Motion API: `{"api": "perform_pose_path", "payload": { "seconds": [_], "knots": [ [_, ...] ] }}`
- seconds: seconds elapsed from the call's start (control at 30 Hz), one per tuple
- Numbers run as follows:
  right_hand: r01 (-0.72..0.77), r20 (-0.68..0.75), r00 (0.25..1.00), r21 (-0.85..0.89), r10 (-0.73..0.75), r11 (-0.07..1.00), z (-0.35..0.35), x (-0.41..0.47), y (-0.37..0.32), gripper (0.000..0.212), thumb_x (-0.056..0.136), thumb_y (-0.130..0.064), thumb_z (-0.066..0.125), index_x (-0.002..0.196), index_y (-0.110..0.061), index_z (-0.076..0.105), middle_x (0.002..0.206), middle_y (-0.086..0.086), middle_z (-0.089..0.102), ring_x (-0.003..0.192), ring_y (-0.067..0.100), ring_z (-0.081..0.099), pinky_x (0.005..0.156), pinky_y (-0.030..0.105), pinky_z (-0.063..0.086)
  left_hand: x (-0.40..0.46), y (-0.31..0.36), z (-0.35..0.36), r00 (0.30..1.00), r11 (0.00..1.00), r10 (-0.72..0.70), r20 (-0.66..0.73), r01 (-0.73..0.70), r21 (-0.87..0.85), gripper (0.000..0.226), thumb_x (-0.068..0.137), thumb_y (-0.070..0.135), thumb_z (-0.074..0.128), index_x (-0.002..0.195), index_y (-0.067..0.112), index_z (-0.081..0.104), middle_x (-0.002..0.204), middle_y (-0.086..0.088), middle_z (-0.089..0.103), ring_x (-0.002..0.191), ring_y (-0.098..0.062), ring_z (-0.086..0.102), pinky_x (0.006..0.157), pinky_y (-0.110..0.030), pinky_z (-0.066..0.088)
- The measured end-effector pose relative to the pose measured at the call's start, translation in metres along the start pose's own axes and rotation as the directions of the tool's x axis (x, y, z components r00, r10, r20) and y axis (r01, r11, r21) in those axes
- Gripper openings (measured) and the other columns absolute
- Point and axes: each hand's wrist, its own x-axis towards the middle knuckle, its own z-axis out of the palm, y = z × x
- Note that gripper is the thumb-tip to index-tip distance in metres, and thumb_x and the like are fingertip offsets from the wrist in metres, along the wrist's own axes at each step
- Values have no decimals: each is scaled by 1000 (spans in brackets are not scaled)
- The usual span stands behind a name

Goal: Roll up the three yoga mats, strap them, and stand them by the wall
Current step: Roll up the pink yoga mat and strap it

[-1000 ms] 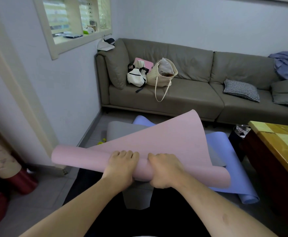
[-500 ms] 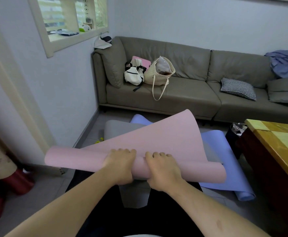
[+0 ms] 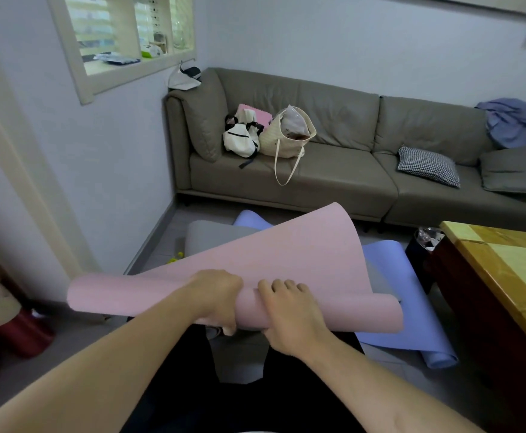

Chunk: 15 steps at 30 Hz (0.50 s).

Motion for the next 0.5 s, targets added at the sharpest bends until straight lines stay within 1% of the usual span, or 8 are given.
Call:
{"api": "perform_pose_path", "payload": {
  "seconds": [0.07, 0.17, 0.23, 0.3, 0.37, 0.43, 0.47, 0.5],
  "knots": [
    [-9, -2, 1000, 4, 9, 1000, -3, 4, 2, 59, 71, -32, 81, 120, -19, 50, 107, 6, 65, 94, 33, 65, 72, 40, 38, -2, 3, 13, 997, 1000, 1, -82, 0, 12, 59, 64, 47, 82, 111, 28, 52, 107, 3, 67, 95, -23, 65, 82, -38, 54],
    [3, 2, 1000, 43, -3, 999, -8, 12, 7, 55, 76, -41, 81, 117, -22, 50, 107, 4, 67, 94, 32, 67, 68, 38, 36, -7, 10, 36, 968, 993, -19, -251, 48, 108, 58, 76, 42, 72, 125, 25, 46, 122, -1, 61, 111, -27, 59, 93, -41, 45],
    [17, 23, 1000, 66, -19, 998, -10, 17, 8, 55, 75, -45, 81, 115, -23, 51, 106, 3, 69, 94, 32, 69, 68, 38, 38, -10, 13, 44, 940, 985, -50, -336, 102, 138, 55, 80, 39, 69, 128, 22, 45, 125, -2, 60, 116, -28, 57, 97, -42, 40],
    [23, 40, 999, 80, -26, 997, -10, 21, 10, 54, 75, -46, 80, 114, -24, 51, 106, 3, 69, 95, 32, 70, 69, 37, 40, -11, 14, 47, 923, 984, -72, -377, 128, 126, 52, 81, 38, 67, 126, 22, 48, 123, -1, 61, 115, -28, 58, 98, -41, 39],
    [17, 69, 997, 92, -23, 996, -10, 24, 12, 53, 73, -48, 79, 112, -26, 52, 105, 2, 70, 95, 32, 70, 70, 37, 41, -10, 14, 52, 909, 987, -77, -410, 127, 97, 52, 76, 37, 70, 122, 21, 52, 117, -1, 63, 110, -29, 60, 95, -41, 40],
    [5, 141, 990, 109, -20, 994, -16, 28, 14, 50, 70, -48, 79, 110, -29, 55, 103, 0, 70, 94, 30, 70, 70, 35, 44, -9, 13, 56, 907, 989, -71, -415, 118, 88, 55, 60, 34, 79, 108, 20, 59, 100, -2, 67, 93, -29, 63, 86, -41, 45],
    [1, 183, 983, 122, -24, 993, -19, 30, 14, 50, 68, -48, 79, 109, -29, 57, 101, 0, 70, 93, 29, 70, 70, 34, 46, -9, 12, 58, 902, 989, -78, -424, 125, 84, 56, 49, 32, 83, 99, 20, 61, 90, -2, 67, 83, -28, 63, 79, -41, 47],
    [0, 220, 975, 132, -29, 991, -23, 32, 15, 50, 67, -47, 80, 108, -28, 59, 101, -1, 70, 92, 29, 69, 70, 33, 48, -9, 12, 59, 890, 988, -77, -449, 128, 85, 56, 42, 31, 84, 93, 20, 62, 83, -2, 66, 76, -28, 62, 75, -40, 48]
  ]
}}
